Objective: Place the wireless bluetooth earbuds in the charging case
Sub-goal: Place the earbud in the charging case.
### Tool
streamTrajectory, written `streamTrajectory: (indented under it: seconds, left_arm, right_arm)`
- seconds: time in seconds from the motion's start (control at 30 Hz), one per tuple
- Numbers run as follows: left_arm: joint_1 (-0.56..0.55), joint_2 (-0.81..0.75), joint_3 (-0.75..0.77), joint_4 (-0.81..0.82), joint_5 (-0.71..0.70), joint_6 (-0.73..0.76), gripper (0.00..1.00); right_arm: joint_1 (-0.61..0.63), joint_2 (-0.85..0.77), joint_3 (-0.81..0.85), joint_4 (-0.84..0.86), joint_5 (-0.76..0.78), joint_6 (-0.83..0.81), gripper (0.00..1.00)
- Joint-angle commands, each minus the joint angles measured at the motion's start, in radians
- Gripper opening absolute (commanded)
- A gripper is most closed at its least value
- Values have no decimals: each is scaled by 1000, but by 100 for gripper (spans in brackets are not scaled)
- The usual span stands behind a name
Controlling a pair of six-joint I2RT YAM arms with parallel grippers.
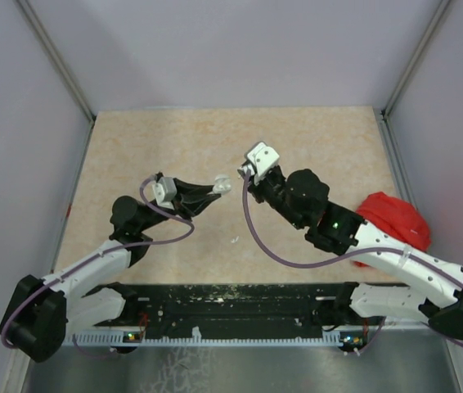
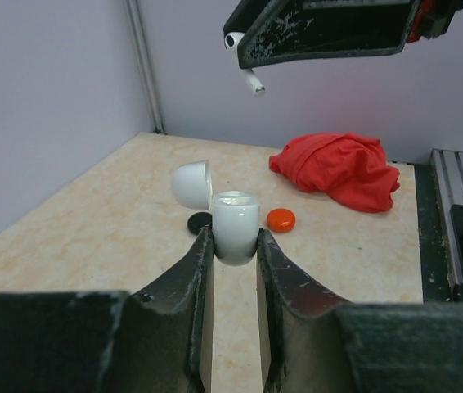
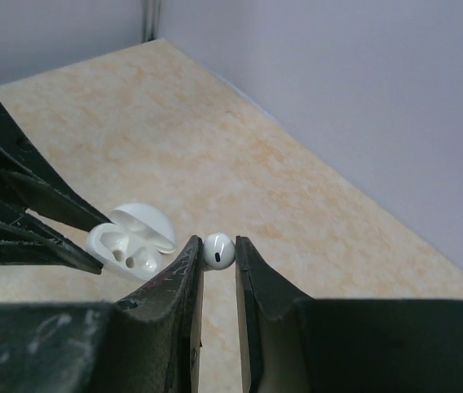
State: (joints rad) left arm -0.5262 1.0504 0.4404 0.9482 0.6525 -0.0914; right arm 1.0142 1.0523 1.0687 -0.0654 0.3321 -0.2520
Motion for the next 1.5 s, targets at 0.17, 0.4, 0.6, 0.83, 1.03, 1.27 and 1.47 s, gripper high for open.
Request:
streamTrajectory:
  seconds: [0.17,0.4,0.6,0.83,1.03,1.27,1.47]
  left_arm:
    - [-11,7,-13,153,12,-82,1]
    - [-18,8,-13,156,9,-90,1]
    - [-21,7,-10,156,6,-95,1]
    - [-20,1,-8,154,2,-111,1]
    - [-21,-2,-9,151,-16,-127,1]
    - [-24,0,-2,106,-91,-134,1]
    - [-27,0,-5,108,-109,-139,1]
  right_arm:
    - [31,-9,-42,118,-112,-84,12]
    - [66,24,-36,134,-97,-106,12]
    - [83,50,-31,137,-72,-128,12]
    - [103,67,-30,132,-29,-160,12]
    - [113,68,-30,131,-22,-167,12]
    - [120,61,-27,123,-44,-151,15]
    - [121,62,-23,111,-65,-122,17]
